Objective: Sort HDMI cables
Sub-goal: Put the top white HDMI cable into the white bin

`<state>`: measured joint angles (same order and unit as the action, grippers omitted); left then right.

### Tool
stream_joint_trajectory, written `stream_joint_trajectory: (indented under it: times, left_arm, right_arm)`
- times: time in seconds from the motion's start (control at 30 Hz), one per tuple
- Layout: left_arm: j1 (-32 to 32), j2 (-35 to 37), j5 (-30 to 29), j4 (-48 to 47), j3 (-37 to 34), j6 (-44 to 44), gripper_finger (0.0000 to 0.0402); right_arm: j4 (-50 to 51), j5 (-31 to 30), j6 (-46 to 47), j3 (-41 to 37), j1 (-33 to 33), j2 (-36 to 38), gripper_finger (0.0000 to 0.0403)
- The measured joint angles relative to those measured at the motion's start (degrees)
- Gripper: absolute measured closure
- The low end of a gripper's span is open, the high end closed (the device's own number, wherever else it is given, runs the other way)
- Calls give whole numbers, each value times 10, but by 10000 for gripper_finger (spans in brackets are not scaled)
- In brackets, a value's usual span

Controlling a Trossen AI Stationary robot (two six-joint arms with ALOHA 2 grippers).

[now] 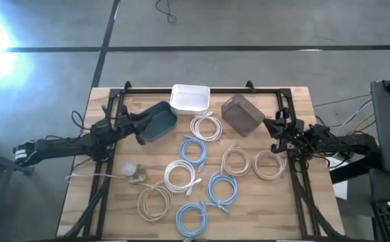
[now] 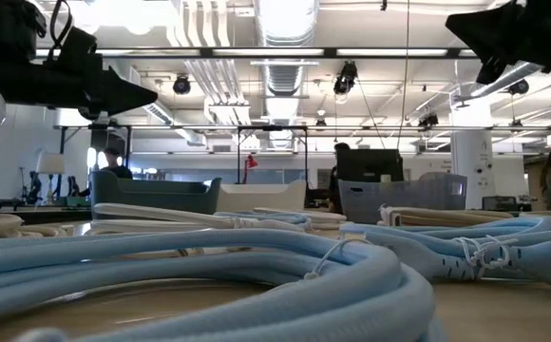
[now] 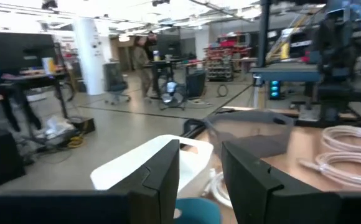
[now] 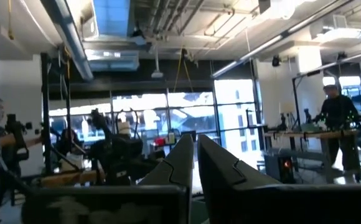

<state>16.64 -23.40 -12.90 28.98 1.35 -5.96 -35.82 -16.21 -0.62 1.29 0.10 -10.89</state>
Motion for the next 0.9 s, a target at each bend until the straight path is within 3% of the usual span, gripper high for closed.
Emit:
stream_joint_trajectory:
  times: [0.2, 0.37, 0.63, 0.8, 0.9]
  left_arm:
    - [0, 0, 17, 4, 19, -2, 277]
    - [0, -4, 69, -31, 80, -21, 277]
    - [0, -41, 105, -262, 236, -70, 277]
    - [0, -69, 106, -351, 298, -92, 274]
    - [0, -85, 106, -392, 319, -93, 252]
  right_arm:
    - [14, 2, -26, 79, 0, -109, 330]
    - [109, 2, -41, 181, 0, -217, 286]
    - [258, 1, -10, 320, 0, -422, 237]
    - [314, 1, -2, 392, 0, -562, 219]
    - [352, 1, 15, 441, -2, -642, 213]
